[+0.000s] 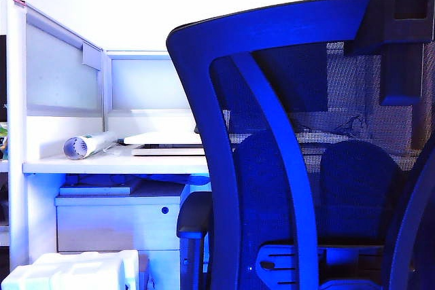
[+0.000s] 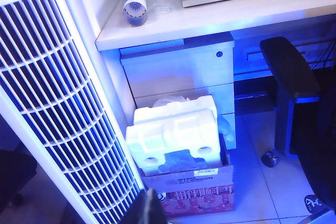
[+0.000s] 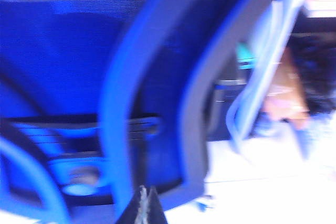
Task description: Pull out the black chair under the table.
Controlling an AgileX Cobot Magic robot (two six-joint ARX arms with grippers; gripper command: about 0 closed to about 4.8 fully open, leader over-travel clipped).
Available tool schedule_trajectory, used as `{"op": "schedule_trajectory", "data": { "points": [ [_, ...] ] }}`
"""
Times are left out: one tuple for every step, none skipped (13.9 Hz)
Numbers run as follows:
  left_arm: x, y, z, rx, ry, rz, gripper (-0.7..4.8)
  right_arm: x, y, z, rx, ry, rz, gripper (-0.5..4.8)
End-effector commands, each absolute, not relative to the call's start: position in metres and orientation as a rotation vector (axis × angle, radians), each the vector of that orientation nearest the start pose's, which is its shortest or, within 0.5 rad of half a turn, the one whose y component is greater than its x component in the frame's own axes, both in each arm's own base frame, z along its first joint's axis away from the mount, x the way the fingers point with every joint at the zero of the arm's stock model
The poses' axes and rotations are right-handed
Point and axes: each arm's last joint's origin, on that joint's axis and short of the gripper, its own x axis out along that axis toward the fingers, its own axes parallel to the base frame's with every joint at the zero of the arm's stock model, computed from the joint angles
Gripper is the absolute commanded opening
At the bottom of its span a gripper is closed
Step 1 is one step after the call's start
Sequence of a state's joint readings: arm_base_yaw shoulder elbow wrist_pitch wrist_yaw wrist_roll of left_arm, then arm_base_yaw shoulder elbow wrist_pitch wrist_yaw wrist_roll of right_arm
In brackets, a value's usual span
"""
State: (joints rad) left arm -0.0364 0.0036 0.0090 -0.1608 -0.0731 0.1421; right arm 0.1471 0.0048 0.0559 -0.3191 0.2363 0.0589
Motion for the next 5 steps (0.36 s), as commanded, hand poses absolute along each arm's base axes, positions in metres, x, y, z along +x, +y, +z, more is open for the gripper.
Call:
{"op": "schedule_trajectory", "data": {
  "points": [
    [0.0959,-0.0010,0.1485,0.150,0.178,0.034,-0.04,0.0907,-0.0012,0.1509,0.022,0.257,-0.159,-0.05],
    [0.0959,-0.0010,0.1485,0.150,0.178,0.034,-0.04,0.0907,-0.0011,0.1509,0.022,0.257,-0.156,-0.05],
    [0.0959,-0.0010,0.1485,0.150,0.178,0.035,-0.04,0.0907,-0.0011,0.1510,0.021,0.257,-0.158,-0.05],
    [0.0959,-0.0010,0.1485,0.150,0.178,0.034,-0.04,0.0907,-0.0012,0.1511,0.021,0.256,-0.158,-0.05],
    [0.0959,-0.0010,0.1485,0.150,0.178,0.035,-0.04,0.0907,-0.0011,0.1511,0.021,0.257,-0.157,-0.05]
  ]
}}
